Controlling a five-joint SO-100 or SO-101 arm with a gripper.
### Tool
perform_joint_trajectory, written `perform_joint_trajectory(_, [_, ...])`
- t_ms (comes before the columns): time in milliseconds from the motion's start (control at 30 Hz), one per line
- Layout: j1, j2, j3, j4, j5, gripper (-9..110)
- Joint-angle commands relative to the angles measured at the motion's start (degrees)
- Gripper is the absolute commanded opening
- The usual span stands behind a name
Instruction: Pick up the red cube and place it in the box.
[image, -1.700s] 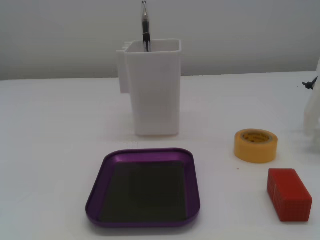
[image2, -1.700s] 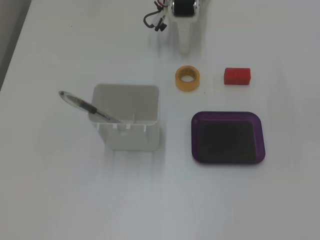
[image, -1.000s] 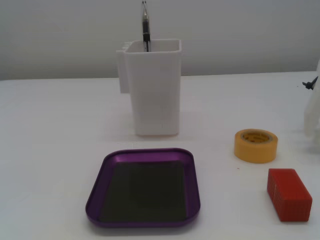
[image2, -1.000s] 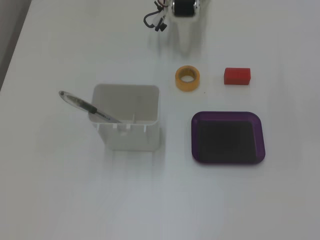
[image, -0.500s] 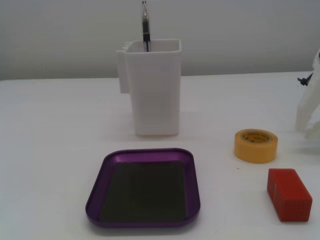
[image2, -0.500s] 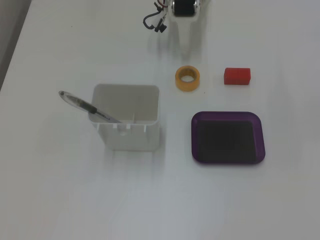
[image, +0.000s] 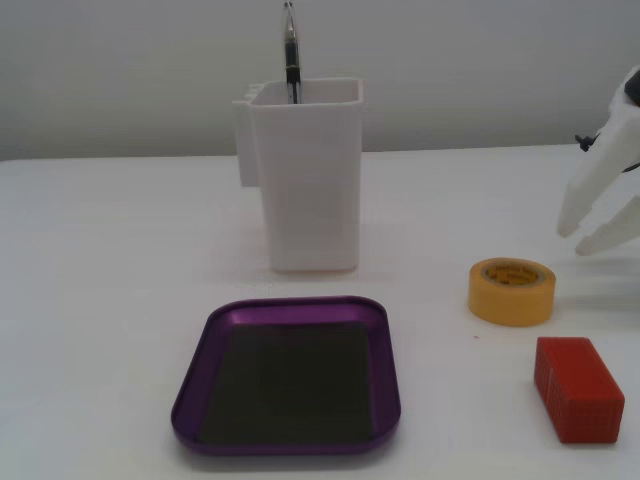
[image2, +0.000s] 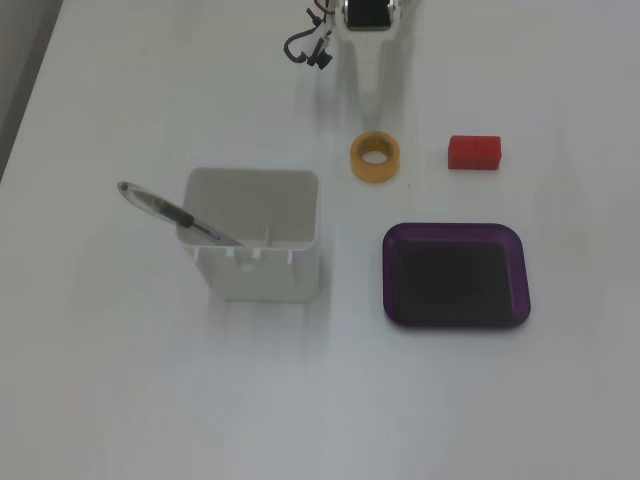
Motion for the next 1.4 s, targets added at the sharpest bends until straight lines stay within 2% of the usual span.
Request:
perform_joint_trajectory(0, [0.18,2.02,-4.39,0.18,-0.09,2])
perform_joint_trajectory(100, [-0.44,-6.77,-10.99,0.35,0.35,3])
perform_joint_trajectory(267, [-0.79,-31.64,-27.51,0.97,0.62,3])
perform_joint_trajectory(400, [-6.94,-49.92,-39.90,4.83,1.58,3])
perform_joint_trajectory(567, [-13.71,-65.74,-52.82,10.20,9.58,16])
perform_joint_trajectory(700, [-14.41,-72.33,-59.06,13.89,12.22,24])
perform_joint_trajectory(967, [-22.68,-79.28,-63.11,14.68,20.48,25])
perform_joint_trajectory(1133, [-23.99,-81.56,-63.28,14.50,23.38,25])
perform_joint_trajectory(1367, [-23.99,-88.68,-62.58,6.24,25.05,25])
